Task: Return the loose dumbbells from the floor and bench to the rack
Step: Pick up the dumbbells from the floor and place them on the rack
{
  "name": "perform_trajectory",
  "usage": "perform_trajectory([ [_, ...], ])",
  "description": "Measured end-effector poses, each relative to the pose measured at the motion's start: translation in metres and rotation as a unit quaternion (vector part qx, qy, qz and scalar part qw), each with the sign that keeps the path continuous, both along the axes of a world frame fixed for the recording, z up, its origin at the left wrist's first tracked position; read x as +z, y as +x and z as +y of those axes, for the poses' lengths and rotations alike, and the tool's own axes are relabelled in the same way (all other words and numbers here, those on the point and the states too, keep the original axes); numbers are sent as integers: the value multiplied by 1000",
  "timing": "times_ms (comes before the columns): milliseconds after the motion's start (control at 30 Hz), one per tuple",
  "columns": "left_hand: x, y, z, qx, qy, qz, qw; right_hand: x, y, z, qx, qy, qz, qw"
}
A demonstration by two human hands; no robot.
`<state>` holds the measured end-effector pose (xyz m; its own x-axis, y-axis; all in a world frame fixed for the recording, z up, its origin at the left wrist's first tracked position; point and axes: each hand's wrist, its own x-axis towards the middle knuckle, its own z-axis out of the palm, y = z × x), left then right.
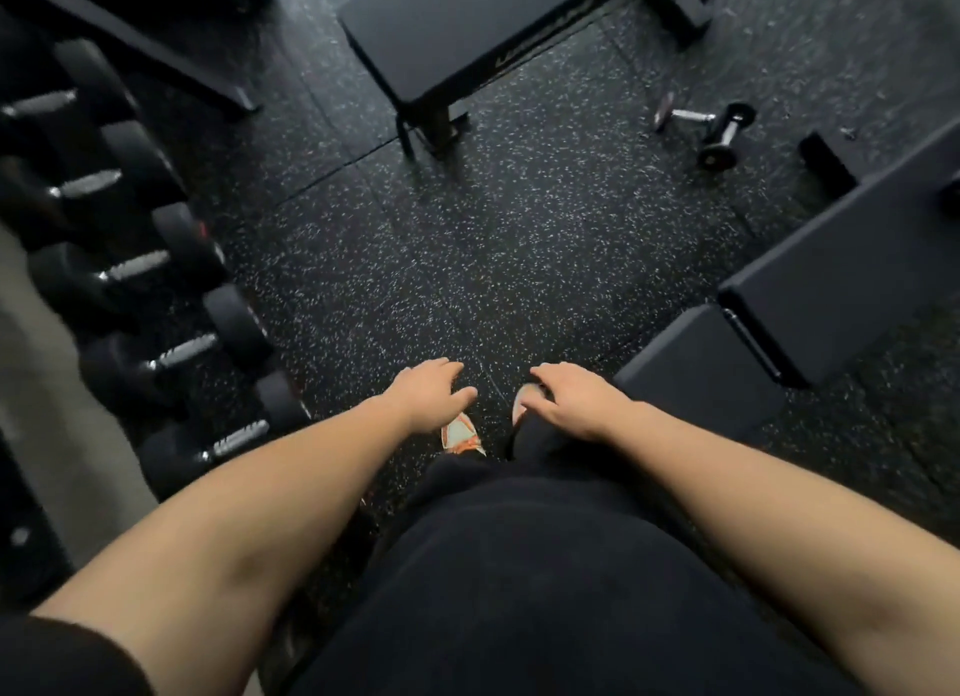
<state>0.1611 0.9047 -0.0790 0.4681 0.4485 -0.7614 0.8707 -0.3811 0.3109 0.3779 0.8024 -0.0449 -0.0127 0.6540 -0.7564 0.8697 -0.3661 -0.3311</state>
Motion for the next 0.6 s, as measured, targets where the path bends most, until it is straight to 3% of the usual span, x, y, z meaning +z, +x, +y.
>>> perform_trajectory([
  [167,-5,55,59,-77,4,5,997,2,37,36,-63,-20,4,998],
  [433,2,159,136,-129,-14,43,991,-18,128,100,-184,-13,35,982],
  [600,10,243,198,-162,3,51,985,-11,190,138,-209,-25,54,976],
])
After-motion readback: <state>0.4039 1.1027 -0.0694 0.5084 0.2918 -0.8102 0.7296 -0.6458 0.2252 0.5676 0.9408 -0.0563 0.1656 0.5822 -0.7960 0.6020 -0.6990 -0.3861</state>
